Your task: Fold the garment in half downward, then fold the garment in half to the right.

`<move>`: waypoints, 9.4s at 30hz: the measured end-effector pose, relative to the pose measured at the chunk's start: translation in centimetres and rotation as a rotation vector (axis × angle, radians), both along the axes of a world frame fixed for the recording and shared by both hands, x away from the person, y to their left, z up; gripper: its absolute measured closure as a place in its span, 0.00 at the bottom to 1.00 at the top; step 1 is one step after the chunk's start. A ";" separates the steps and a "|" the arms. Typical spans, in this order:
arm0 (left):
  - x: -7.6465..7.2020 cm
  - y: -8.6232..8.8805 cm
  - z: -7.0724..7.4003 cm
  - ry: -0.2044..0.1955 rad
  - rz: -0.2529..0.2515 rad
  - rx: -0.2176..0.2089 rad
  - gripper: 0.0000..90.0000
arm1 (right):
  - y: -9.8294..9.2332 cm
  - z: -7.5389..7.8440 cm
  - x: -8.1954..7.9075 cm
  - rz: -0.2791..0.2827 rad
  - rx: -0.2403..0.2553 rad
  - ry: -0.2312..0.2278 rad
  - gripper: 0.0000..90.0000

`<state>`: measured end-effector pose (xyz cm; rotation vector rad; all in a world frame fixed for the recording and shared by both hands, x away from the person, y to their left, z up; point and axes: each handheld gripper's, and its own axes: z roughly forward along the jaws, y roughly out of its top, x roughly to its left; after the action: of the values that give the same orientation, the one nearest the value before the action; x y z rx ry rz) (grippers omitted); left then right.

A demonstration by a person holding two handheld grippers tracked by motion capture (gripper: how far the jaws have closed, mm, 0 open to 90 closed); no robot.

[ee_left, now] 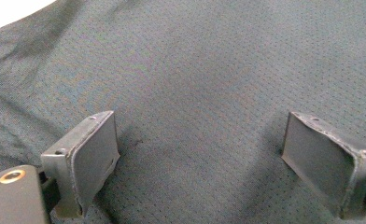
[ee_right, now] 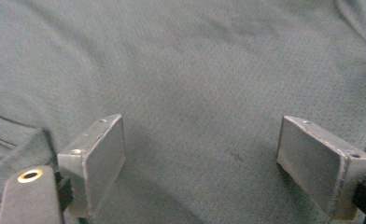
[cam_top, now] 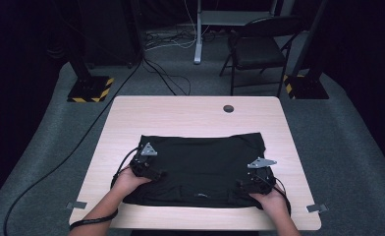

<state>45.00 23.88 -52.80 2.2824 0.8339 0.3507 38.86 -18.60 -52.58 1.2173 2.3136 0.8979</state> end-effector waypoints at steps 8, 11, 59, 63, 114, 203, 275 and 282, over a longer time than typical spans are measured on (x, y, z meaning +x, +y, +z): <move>-0.9 0.0 0.2 0.018 -0.005 0.016 0.13 | -1.0 0.3 0.0 -0.006 -0.018 0.060 0.19; -1.7 0.1 0.7 0.010 -0.005 0.011 0.15 | -1.0 0.8 0.0 -0.006 -0.016 0.023 0.18; -1.6 1.9 0.9 -0.035 0.046 -0.037 0.13 | 10.1 0.4 -0.8 0.348 -0.054 0.031 0.17; -0.3 1.5 0.5 -0.037 0.064 -0.042 0.13 | 9.8 -0.1 -0.5 0.331 -0.030 0.057 0.15; 2.5 2.0 0.3 -0.008 0.074 -0.005 0.13 | 18.8 0.1 -1.8 0.418 -0.032 0.048 0.18; 0.1 4.0 -0.2 -0.004 0.092 -0.025 0.11 | 33.7 0.1 -4.4 0.772 0.108 0.024 0.59; -0.2 7.2 2.5 -0.015 0.119 -0.130 0.13 | 27.6 -0.8 -5.3 0.679 0.117 0.022 0.97; -1.0 6.3 2.8 0.002 0.056 -0.037 0.14 | 27.6 -0.8 -5.1 0.676 0.126 0.037 0.93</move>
<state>44.04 30.18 -50.04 2.2289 0.8989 0.3555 33.77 8.96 -53.42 0.4688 2.7790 1.2504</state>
